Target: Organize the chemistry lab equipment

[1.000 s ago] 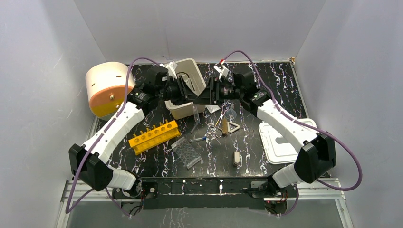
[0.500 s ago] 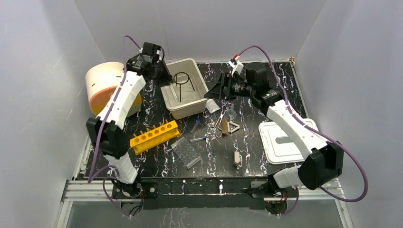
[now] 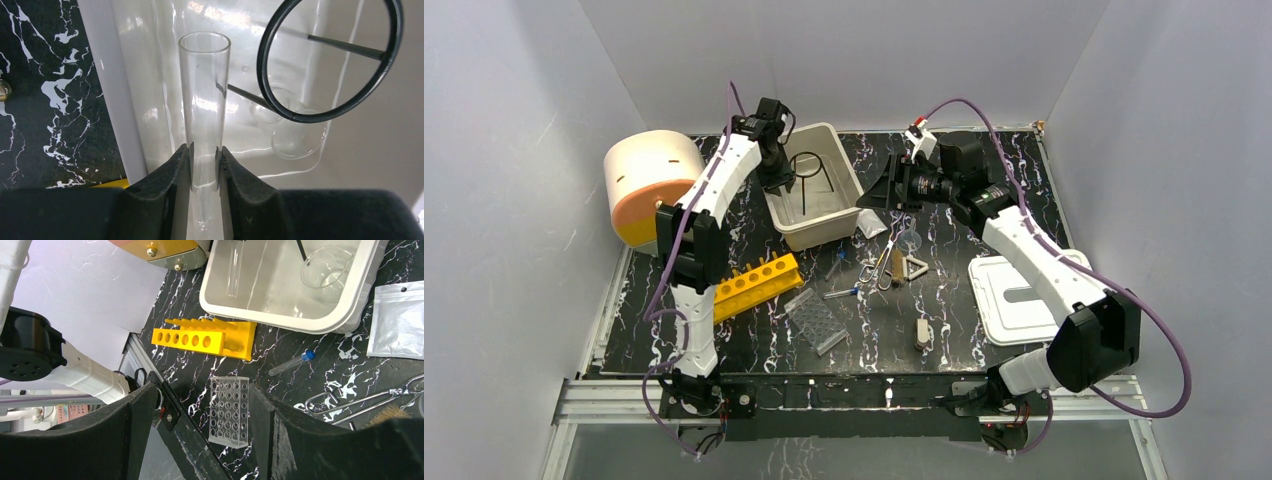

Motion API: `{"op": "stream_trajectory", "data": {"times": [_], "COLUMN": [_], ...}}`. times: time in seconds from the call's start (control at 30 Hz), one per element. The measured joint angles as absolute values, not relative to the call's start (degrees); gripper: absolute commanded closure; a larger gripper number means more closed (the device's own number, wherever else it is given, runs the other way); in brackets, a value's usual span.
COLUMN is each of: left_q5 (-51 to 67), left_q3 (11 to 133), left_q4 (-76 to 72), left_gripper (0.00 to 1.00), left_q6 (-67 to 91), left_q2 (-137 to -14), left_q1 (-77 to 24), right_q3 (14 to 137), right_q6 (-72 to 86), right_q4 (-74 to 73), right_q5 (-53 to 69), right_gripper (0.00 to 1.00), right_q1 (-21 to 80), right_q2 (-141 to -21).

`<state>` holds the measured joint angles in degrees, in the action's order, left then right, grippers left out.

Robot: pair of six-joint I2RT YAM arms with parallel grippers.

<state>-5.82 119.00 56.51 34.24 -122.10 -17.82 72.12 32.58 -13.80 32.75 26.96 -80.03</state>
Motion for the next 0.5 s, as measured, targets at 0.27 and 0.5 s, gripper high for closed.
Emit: {"op": "stream_trajectory", "data": {"times": [0.27,0.5], "left_q5": [-5.98,-2.79], "left_q3": [119.0,112.53], "left_q4": [56.97,51.88], "left_gripper": [1.0,1.0], "left_q6": [33.43,31.81], "left_q2": [-122.52,-116.53], "left_q1": [-17.8,-17.78], "right_q3": [72.12,72.12], "right_q6": [32.42,31.05], "right_q4": [-13.78,-13.8], "right_q5": [32.93,32.91], "right_gripper": [0.25,0.25], "right_q1": [26.3,26.26], "right_q2": [-80.9,-82.19]}}
